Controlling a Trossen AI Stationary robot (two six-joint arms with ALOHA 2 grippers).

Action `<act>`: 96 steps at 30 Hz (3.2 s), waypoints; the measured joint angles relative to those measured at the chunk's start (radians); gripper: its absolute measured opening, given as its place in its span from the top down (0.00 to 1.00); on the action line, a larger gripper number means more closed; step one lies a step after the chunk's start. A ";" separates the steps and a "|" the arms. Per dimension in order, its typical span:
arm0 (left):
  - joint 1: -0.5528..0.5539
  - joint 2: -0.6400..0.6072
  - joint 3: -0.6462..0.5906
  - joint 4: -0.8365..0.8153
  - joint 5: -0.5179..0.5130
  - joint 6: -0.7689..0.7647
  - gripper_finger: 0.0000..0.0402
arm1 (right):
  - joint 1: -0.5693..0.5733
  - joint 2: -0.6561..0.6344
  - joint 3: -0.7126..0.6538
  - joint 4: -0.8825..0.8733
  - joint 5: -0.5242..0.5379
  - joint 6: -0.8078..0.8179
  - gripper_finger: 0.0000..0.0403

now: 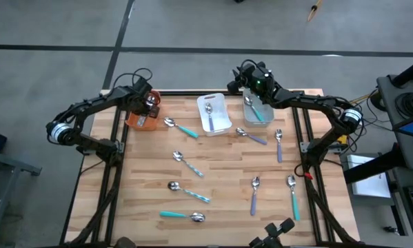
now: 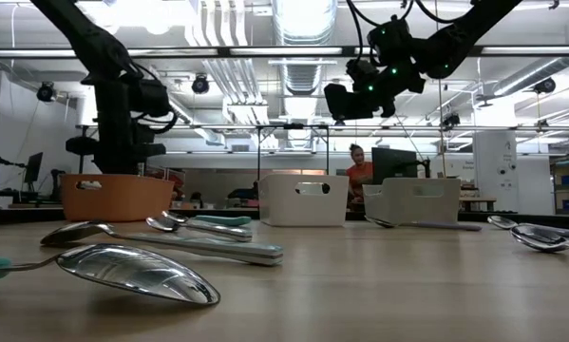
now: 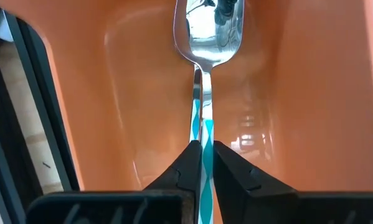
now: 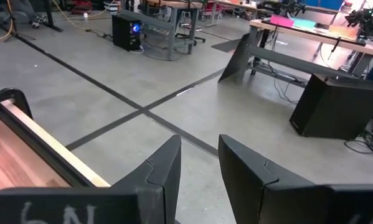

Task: Sort silverware by color (type)
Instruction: Put the blue patterned spoon into the orange bin, then put the purple spoon into the white bin

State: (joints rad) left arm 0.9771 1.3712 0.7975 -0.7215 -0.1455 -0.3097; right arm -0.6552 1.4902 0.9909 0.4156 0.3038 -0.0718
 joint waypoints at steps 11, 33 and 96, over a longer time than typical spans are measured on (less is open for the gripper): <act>0.000 0.000 -0.009 0.023 -0.002 -0.004 0.95 | 0.000 0.000 0.000 0.000 0.000 -0.007 0.77; -0.007 -0.018 0.054 0.029 0.000 0.070 0.70 | 0.004 -0.013 0.000 -0.071 -0.002 0.008 0.78; -0.150 -0.096 0.123 0.530 0.575 0.485 0.75 | 0.298 0.140 -0.002 -1.263 -0.282 0.506 0.61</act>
State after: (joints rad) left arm 0.8276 1.2755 0.9203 -0.1917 0.4292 0.1756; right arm -0.3576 1.6307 0.9894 -0.8473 0.0219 0.4339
